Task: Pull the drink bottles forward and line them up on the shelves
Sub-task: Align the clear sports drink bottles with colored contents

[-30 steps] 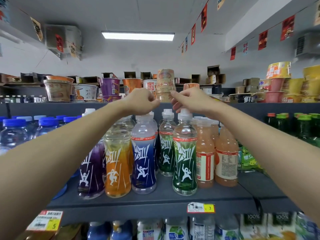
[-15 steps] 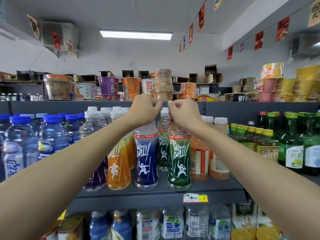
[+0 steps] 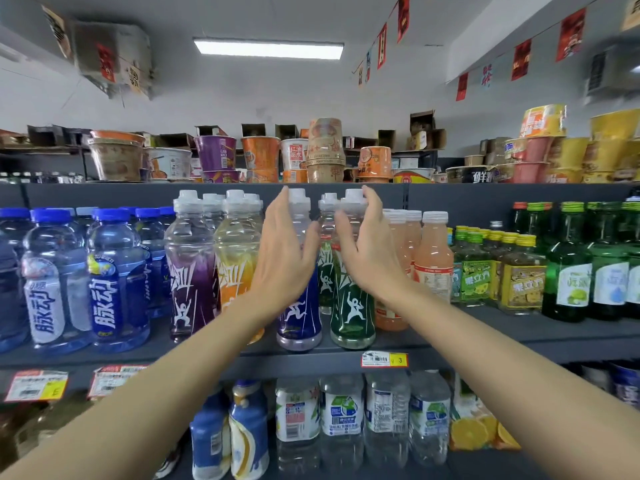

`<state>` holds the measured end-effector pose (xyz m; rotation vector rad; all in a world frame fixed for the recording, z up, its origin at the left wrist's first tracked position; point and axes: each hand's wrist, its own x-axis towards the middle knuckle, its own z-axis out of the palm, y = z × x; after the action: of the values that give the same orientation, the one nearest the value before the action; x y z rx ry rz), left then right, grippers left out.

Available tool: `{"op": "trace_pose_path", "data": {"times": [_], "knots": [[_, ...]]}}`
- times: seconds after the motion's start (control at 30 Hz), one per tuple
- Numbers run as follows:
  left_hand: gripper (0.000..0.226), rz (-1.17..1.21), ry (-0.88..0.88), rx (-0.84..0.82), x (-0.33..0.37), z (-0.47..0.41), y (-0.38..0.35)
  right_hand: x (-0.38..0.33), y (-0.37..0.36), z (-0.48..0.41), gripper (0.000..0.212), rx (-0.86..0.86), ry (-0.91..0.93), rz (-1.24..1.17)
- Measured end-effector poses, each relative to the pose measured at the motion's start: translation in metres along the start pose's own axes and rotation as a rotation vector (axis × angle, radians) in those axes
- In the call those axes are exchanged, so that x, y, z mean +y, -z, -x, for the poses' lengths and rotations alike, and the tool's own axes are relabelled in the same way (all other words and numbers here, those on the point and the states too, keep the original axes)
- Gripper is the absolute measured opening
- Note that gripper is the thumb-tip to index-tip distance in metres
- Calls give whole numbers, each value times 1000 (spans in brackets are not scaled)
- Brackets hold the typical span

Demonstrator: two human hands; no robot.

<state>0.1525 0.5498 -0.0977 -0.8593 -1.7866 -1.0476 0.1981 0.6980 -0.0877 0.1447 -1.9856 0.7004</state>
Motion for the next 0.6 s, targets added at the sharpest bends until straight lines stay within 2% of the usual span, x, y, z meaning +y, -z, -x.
{"op": "trace_pose_path", "data": {"times": [0.13,0.27,0.37,0.47,0.53,0.6], "knots": [[80,71,65,-40,-6,39,-3,9,-2,21,90,-82,3,-23],[97,96,124,-199,-13,75,0,25,0,58,110,-292,-47,1],[109,92,182,-354,-20,96,8,40,0,85,104,-357,-64,15],[122,52,164,-486,-28,101,19,48,1,94,109,-407,-47,-19],[119,38,152,-518,-32,101,25,53,3,95,114,-425,-44,-57],[105,60,128,-489,-35,99,28,56,3,95,117,-426,-61,-79]]}}
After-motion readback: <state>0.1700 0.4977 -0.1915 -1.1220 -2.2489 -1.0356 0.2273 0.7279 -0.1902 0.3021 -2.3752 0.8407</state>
